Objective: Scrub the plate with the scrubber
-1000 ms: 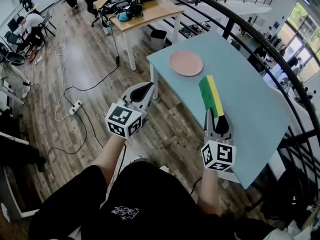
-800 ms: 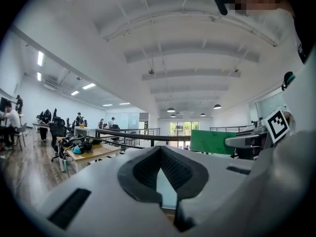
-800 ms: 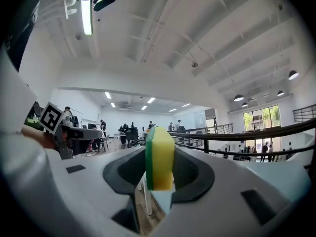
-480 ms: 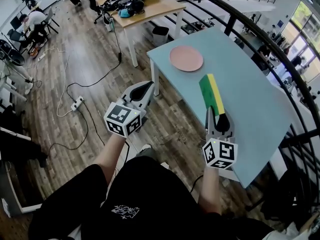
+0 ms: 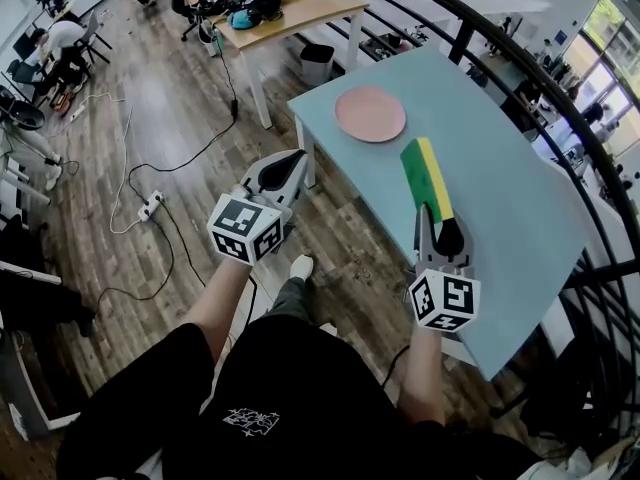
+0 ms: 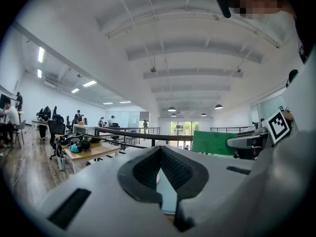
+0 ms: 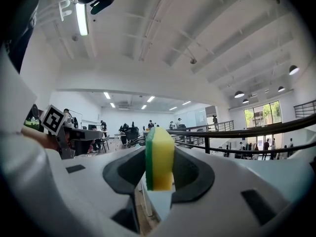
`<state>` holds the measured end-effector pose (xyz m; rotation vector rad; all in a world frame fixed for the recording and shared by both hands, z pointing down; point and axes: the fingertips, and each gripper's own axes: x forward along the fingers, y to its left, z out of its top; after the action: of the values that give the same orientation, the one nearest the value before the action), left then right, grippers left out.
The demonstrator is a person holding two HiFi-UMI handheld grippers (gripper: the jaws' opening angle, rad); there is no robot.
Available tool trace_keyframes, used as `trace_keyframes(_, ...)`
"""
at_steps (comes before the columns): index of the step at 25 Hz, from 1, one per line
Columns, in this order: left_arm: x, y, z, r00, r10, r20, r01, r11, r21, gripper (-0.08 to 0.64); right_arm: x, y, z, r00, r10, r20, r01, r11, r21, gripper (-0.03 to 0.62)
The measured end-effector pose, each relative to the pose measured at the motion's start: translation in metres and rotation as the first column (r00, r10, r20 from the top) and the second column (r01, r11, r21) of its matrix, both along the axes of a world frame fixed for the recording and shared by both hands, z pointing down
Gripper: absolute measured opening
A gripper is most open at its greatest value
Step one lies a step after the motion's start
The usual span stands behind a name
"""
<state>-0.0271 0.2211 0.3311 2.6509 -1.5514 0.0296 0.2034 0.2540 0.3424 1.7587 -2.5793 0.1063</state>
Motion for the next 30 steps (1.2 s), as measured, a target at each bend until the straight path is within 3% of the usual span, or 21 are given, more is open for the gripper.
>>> trace_keyframes(9, -0.017, -0.073, 0.02, 1.0, 0.023, -0.008, -0.024, 0.999, -0.043, 0.008, -0.025, -0.067, 0.01, 1.0, -0.001, -0.002, 0.001, 0.999, -0.036, 0.141)
trace_keyframes(17, -0.028, -0.156, 0.033, 0.995, 0.097, -0.022, -0.099, 0.992, -0.084, 0.008, -0.051, -0.141, 0.018, 0.999, 0.027, -0.029, -0.029, 0.997, -0.075, 0.141)
trace_keyframes(25, -0.053, -0.248, 0.035, 0.982, 0.181, -0.05, -0.185, 0.978, -0.093, 0.008, -0.076, -0.216, 0.027, 0.993, 0.117, -0.023, -0.119, 0.986, -0.117, 0.141)
trace_keyframes(30, -0.058, -0.276, 0.04, 0.976, 0.214, -0.04, -0.218, 0.971, -0.101, 0.008, -0.075, -0.243, 0.031, 0.986, 0.168, -0.024, -0.169, 0.977, -0.127, 0.141)
